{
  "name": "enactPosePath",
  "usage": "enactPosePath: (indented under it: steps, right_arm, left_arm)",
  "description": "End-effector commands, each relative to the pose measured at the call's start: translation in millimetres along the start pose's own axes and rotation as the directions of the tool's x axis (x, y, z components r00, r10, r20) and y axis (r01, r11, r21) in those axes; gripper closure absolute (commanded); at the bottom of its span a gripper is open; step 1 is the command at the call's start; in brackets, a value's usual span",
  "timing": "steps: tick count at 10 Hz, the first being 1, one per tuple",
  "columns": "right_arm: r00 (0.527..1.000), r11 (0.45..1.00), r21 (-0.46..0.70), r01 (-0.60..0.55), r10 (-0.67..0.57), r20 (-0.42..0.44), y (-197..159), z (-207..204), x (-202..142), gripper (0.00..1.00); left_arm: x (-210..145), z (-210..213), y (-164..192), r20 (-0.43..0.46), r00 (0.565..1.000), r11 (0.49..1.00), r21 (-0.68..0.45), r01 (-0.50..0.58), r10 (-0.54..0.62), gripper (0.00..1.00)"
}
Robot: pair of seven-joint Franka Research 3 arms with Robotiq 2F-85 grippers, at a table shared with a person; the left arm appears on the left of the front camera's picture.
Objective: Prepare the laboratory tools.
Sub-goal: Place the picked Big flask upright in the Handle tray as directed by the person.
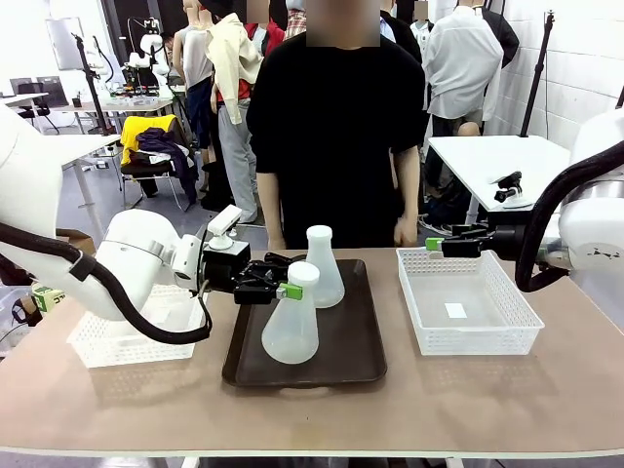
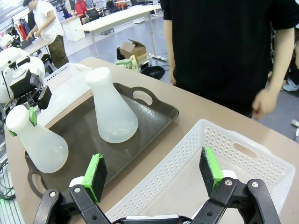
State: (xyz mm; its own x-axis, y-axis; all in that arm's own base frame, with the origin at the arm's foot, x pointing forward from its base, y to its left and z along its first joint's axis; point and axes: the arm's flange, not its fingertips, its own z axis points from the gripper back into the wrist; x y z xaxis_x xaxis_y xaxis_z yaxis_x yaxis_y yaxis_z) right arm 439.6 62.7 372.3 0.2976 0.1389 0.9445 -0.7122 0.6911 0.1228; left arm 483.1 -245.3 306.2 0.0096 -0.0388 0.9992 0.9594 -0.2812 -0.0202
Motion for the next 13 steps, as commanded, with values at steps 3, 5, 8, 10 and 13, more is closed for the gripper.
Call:
enactPosePath:
  steps: [3, 5, 8, 10, 13]
  right_arm:
    - [1.000, 1.000, -0.006, 0.010, -0.010, -0.007, 1.5, 0.5, -1.0, 0.00]
    - [1.000, 1.000, -0.006, 0.010, -0.010, -0.007, 1.5, 0.5, -1.0, 0.00]
    - [1.000, 1.000, -0.006, 0.010, -0.010, -0.007, 1.5, 0.5, -1.0, 0.00]
    - [1.000, 1.000, -0.006, 0.010, -0.010, -0.007, 1.5, 0.5, -1.0, 0.00]
    - [1.000, 1.000, -0.006, 0.010, -0.010, -0.007, 1.5, 0.5, -1.0, 0.00]
  left_arm:
    - [-2.6, 0.5, 4.7, 0.008, 1.000, 1.000, 0.009, 0.010, -0.010, 0.42]
    - [-2.9, 1.7, 6.2, 0.018, 1.000, 1.000, 0.023, 0.016, -0.017, 0.03]
    - [-1.3, 6.8, 4.6, 0.017, 1.000, 0.999, 0.040, 0.005, -0.005, 0.00]
    - [-2.3, 8.5, 2.9, 0.013, 1.000, 0.999, 0.038, -0.004, 0.003, 0.00]
    - [-3.2, 9.6, 3.8, 0.008, 1.000, 0.999, 0.039, -0.005, 0.005, 0.00]
